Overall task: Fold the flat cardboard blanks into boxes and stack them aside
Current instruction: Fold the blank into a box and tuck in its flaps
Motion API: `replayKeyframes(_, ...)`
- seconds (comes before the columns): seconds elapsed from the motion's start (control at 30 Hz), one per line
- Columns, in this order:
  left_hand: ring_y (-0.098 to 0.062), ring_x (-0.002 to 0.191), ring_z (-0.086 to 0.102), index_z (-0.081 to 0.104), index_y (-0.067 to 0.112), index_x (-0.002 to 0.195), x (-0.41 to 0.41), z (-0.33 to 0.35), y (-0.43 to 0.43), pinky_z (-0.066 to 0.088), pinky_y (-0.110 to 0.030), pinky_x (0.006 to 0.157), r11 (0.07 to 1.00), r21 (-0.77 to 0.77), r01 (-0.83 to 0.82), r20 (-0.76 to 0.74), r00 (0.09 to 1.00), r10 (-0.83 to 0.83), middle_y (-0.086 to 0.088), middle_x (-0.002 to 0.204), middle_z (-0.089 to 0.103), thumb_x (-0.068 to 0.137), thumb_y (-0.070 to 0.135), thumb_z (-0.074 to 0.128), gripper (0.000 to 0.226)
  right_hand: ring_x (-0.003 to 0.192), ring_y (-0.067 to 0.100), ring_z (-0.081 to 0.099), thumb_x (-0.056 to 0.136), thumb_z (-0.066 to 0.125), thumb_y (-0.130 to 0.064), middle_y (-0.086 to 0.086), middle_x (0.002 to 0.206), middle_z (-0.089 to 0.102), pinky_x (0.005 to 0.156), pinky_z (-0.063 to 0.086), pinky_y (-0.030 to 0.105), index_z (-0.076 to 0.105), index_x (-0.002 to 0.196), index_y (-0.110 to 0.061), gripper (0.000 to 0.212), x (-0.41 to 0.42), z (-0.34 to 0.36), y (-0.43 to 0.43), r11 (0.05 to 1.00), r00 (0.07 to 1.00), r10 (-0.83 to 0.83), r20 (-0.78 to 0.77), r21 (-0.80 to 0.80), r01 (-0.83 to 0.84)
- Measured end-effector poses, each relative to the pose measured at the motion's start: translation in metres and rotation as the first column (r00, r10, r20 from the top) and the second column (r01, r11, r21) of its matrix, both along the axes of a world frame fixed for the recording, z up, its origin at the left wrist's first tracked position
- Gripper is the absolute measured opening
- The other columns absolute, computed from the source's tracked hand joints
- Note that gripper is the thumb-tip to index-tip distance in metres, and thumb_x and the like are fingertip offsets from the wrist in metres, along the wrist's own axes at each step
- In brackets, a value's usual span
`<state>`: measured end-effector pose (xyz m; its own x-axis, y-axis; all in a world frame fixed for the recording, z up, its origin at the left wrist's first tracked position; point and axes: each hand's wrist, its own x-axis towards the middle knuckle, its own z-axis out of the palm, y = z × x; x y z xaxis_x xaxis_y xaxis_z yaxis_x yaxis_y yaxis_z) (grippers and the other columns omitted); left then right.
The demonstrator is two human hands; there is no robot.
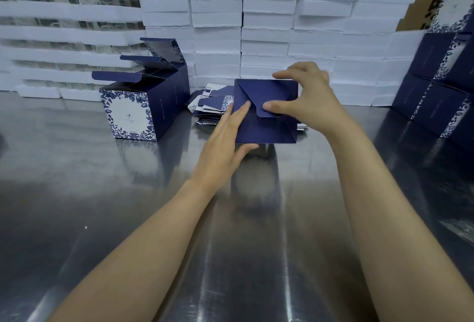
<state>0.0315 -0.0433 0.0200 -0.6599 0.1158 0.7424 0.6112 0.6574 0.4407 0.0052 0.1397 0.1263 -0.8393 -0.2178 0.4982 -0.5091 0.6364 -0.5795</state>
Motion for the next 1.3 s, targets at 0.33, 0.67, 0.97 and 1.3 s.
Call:
replayKeyframes(0.33,-0.016,0.144,0.023,0.024,0.006,0.146,0.003,0.0,0.001,0.024,-0.024,0.117,1.0,-0.01,0.029,-0.146,0.989,-0.03,-0.002,0.153,0.024,0.088,0.013,0.068,0.073,0.119,0.014,0.038,0.066,0.087,-0.025,-0.006,0.115,0.033,0.094,0.036,0.022,0.052,0.134,-0.028,0.076,-0.014,-0.019,-0.011,0.998,0.997,0.027,-0.069,-0.049,-0.03)
replayKeyframes(0.67,-0.006,0.141,0.024,0.03,0.005,0.145,-0.001,-0.002,-0.001,0.021,-0.015,0.114,1.0,0.023,0.017,-0.18,0.984,-0.013,-0.003,0.15,0.03,0.09,0.023,0.065,0.067,0.118,0.013,0.038,0.068,0.083,-0.038,-0.006,0.122,0.041,0.077,0.045,0.038,0.052,0.131,-0.032,0.071,-0.016,-0.021,-0.016,0.986,0.956,-0.132,-0.263,0.06,0.153)
replayKeyframes(0.97,-0.021,0.136,0.034,0.044,-0.007,0.134,0.004,0.004,0.001,0.026,-0.021,0.115,1.0,-0.022,-0.017,-0.255,0.967,0.011,-0.019,0.144,0.039,0.091,0.025,0.06,0.056,0.116,0.011,0.039,0.069,0.081,-0.042,-0.007,0.123,0.043,0.072,0.039,0.033,0.052,0.131,-0.034,0.07,-0.016,-0.02,-0.014,0.979,0.925,-0.153,-0.348,0.076,0.191)
replayKeyframes(1.3,-0.003,0.143,0.008,0.012,0.006,0.148,-0.001,-0.001,-0.002,0.021,-0.005,0.108,0.999,0.04,-0.002,-0.076,0.997,0.005,-0.008,0.157,0.001,0.086,0.014,0.07,0.086,0.108,0.004,0.055,0.096,0.051,-0.035,-0.014,0.112,0.064,0.09,0.042,0.024,0.068,0.109,-0.029,0.023,-0.011,-0.01,-0.009,0.933,0.993,-0.077,-0.092,-0.358,0.04)
